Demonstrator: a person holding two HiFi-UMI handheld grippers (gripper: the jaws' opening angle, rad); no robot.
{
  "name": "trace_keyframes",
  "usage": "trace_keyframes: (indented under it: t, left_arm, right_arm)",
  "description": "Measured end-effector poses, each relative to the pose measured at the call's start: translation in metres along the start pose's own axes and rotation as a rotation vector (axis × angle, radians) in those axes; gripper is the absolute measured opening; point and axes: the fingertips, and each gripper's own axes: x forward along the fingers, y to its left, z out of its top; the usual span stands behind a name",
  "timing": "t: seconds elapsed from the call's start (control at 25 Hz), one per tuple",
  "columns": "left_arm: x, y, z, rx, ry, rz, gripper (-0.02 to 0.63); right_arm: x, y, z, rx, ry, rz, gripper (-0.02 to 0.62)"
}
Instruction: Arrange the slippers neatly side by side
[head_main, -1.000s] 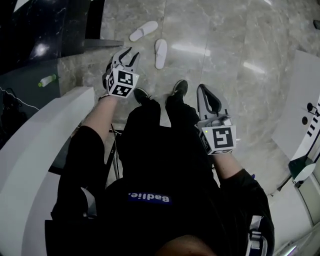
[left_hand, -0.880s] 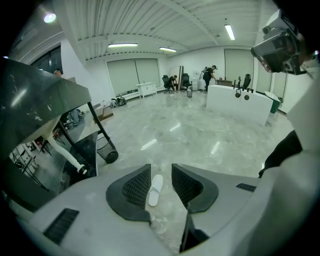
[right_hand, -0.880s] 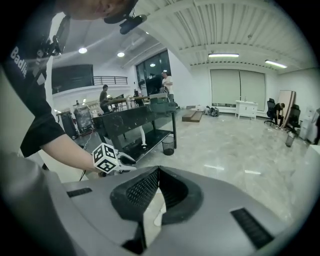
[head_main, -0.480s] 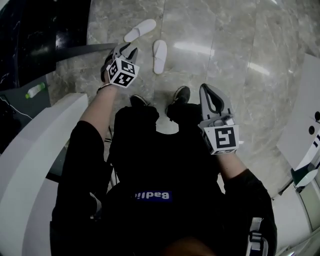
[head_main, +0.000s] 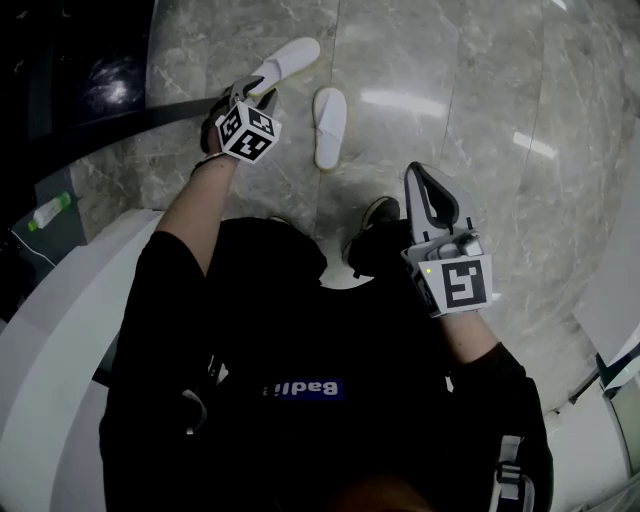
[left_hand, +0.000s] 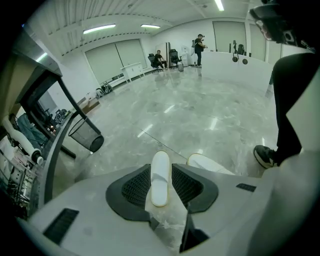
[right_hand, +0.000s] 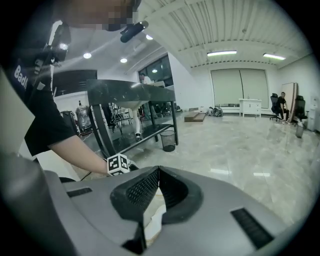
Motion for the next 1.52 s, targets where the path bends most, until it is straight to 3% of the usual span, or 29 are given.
trace_keyframes:
  t: [0.08,0.16,0.4,0.72,0.88,1.2,1.24,1.32,1.44,1.52]
  left_arm:
    - [0.027,0.003,-0.009,0.008,0.005,-0.003,0.106]
    - [0.055,0.006,-0.018,0.017,0.016,-0.011,0.157]
    - [0.132,0.016,-0.040,0.057,0.042,-0.032,0.162]
    - [0.214,0.025,-0.071,0.072,0.138,-0.108,0.163]
    - [0.236,0.024,-0.077,0.055,0.163,-0.131,0.161]
    - [0.260,0.017,-0.092,0.108,0.226,-0.124,0.160]
    - [0.260,0.017,-0.093,0.110,0.235,-0.115,0.143]
    - [0.258,0.019,-0.096,0.114,0.250,-0.091,0.038]
    - [0.251,0.013,-0.101,0.088,0.266,-0.106,0.025]
    - [0.242,0.006,-0.104,0.026,0.282,-0.134,0.021]
  right_arm:
    - [0.007,-0.002,-0.008,-0.003,-0.021,0.001,0.000]
    - [0.014,-0.005,-0.018,-0.005,-0.037,-0.003,0.000]
    - [0.020,-0.005,-0.040,-0.003,-0.084,-0.021,0.000]
    - [0.007,-0.017,-0.082,-0.021,-0.026,-0.096,0.000]
    - [-0.001,-0.023,-0.097,-0.013,0.006,-0.131,0.000]
    - [-0.009,-0.028,-0.117,0.011,0.012,-0.146,0.000]
    - [-0.010,-0.029,-0.118,0.010,0.011,-0.146,0.000]
    - [-0.009,-0.030,-0.118,0.015,0.008,-0.142,0.000]
    - [-0.003,-0.029,-0.113,0.021,-0.014,-0.114,0.000]
    - [0.003,-0.027,-0.109,0.025,-0.035,-0.086,0.000]
